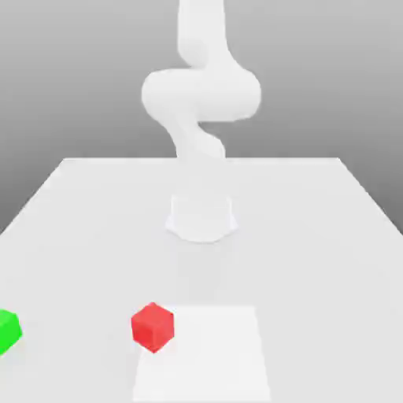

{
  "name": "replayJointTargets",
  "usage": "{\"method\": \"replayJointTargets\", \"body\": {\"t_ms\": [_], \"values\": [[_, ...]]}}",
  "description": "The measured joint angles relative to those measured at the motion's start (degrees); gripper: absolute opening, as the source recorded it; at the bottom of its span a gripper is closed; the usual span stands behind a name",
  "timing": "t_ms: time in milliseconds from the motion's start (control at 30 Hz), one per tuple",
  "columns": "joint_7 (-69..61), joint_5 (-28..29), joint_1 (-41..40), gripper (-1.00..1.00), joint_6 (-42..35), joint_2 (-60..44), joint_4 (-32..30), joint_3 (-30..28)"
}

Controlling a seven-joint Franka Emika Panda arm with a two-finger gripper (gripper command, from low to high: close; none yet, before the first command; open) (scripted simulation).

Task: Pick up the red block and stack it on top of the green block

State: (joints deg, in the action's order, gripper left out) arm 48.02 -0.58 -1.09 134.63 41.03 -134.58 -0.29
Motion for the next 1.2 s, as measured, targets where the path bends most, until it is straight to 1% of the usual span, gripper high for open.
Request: {"method": "replayJointTargets", "body": {"t_ms": [367, 633, 833, 867, 1067, 1200], "values": [[11.5, -1.7, -5.3, 0.00, 13.8, -23.7, -13.3, -0.5], [21.6, 0.1, -8.7, 0.00, 23.6, -40.3, -22.6, -1.6], [21.8, -1.1, -9.5, 0.00, 33.7, -52.6, -22.1, -0.7], [21.7, -1.1, -9.5, -1.00, 35.4, -54.6, -21.9, -0.7], [21.9, -1.0, -9.6, -1.00, 36.3, -55.6, -21.7, -0.6], [22.0, -0.8, -9.7, -1.00, 31.7, -50.2, -22.5, -0.6]]}}
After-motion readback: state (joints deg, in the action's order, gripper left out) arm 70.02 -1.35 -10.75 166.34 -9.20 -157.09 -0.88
